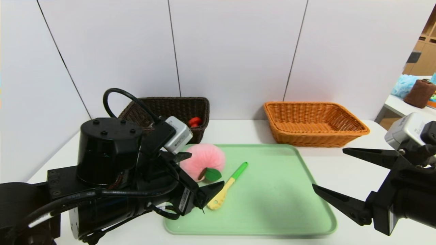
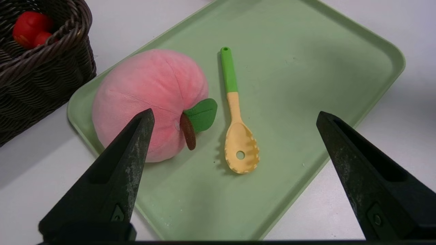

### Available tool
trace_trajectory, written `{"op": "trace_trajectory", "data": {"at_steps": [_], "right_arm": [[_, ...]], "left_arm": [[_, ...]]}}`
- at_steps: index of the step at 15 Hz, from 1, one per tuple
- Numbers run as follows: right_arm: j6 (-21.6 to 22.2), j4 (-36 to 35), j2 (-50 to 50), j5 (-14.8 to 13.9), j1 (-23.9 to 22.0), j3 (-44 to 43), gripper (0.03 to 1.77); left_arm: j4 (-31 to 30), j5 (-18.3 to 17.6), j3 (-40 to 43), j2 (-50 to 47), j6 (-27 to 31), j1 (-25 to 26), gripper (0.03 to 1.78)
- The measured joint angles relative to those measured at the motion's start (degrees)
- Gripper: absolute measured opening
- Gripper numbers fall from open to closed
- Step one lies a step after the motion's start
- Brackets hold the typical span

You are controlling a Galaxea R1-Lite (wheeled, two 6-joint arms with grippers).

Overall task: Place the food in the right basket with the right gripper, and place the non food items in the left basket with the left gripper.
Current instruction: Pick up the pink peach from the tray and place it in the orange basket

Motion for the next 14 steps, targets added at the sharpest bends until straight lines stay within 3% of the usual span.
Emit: {"op": "trace_trajectory", "data": {"at_steps": [5,14], "right_arm": [[-0.5,0.0,-0.7,0.0,0.1,0.4,1.69],[-1.0,0.0,-1.0,0.3,0.1,0.9,1.69]], "left_arm": [[-0.2,3.1,-1.1,4.5,1.0,0.6,1.69],[-0.2,4.0,-3.3,6.8,1.9,6.8,1.69]]}}
